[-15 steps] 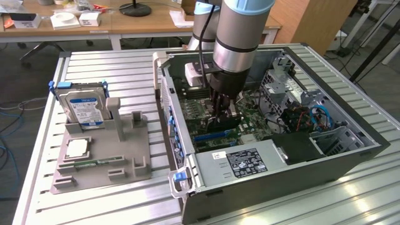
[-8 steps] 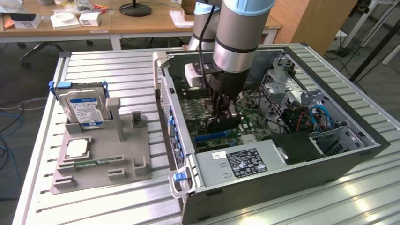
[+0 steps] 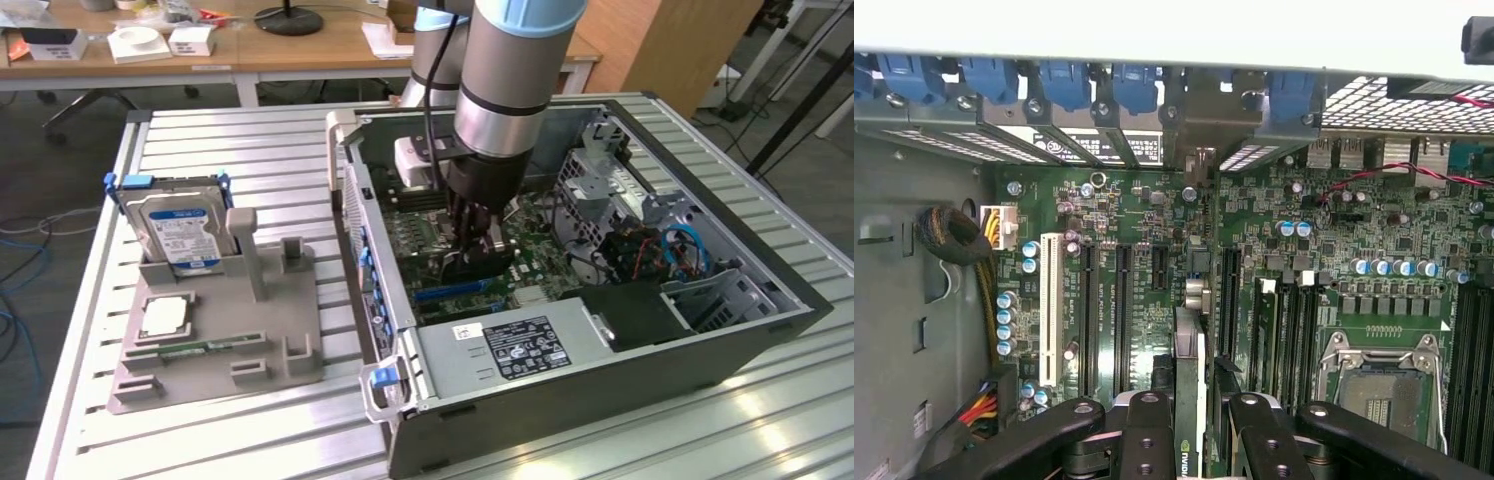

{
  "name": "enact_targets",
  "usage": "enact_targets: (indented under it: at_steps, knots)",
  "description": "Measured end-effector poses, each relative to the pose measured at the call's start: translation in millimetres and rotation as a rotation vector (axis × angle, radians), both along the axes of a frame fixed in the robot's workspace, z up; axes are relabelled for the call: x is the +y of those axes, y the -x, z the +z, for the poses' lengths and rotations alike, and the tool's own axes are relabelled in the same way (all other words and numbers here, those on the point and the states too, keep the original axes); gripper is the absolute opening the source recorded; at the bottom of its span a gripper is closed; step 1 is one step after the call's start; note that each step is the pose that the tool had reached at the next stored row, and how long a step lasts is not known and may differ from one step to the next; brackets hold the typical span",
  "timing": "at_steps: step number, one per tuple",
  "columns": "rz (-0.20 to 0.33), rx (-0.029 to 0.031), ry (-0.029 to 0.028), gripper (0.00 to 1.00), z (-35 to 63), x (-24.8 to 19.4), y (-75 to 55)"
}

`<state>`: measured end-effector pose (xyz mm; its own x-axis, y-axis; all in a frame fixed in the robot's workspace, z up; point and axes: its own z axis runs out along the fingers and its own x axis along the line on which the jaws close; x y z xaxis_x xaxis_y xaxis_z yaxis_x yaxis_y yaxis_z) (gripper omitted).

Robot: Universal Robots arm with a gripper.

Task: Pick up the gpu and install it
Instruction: 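Insert the gpu into the slot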

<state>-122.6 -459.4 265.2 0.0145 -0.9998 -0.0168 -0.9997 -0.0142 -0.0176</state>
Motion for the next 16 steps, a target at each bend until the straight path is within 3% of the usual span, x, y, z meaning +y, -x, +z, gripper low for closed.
enact_targets:
  at_steps: [16]
  knots:
    - [0.0, -0.0001, -0.0001, 0.26, -2.7, 0.0, 0.0]
